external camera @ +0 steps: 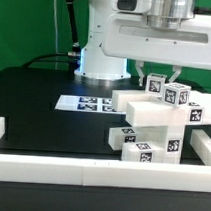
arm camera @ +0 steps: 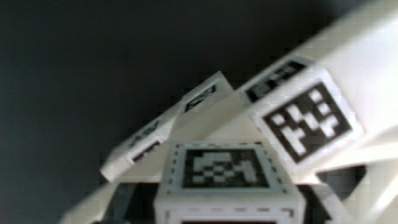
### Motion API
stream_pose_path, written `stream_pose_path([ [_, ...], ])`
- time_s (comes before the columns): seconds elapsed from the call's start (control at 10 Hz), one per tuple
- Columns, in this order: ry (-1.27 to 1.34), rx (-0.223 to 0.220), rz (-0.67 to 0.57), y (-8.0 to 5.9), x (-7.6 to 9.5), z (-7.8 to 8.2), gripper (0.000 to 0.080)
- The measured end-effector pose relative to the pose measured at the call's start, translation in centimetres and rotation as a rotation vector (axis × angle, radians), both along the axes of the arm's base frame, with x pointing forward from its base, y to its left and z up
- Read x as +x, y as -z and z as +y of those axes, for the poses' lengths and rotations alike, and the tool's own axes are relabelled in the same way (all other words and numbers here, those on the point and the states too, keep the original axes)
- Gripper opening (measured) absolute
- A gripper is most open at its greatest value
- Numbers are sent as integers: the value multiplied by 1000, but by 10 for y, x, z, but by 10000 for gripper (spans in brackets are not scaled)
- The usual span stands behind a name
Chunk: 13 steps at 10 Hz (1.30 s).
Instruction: Assemble chair
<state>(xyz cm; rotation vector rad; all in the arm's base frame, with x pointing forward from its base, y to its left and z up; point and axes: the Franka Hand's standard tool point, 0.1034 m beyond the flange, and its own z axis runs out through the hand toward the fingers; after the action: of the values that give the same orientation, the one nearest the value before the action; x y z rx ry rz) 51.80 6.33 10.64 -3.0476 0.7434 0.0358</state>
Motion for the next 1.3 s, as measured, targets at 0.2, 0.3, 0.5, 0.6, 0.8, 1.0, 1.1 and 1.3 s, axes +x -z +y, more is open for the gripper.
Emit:
stream_pose_path([
  [0.2,152,1,-1,0,0,1,275],
  [0.3,195,2,0,0,0,1,275],
  [0.5,338,4,2,0,0,1,275],
  [0.6,443,12,4,0,0,2,275],
  [0.8,596,18,9,0,0,2,275],
  [1.0,734,23,14,0,0,3,275],
  [1.1,789,24,17,0,1,4,275],
  [1.3,783,24,17,0,0,4,275],
])
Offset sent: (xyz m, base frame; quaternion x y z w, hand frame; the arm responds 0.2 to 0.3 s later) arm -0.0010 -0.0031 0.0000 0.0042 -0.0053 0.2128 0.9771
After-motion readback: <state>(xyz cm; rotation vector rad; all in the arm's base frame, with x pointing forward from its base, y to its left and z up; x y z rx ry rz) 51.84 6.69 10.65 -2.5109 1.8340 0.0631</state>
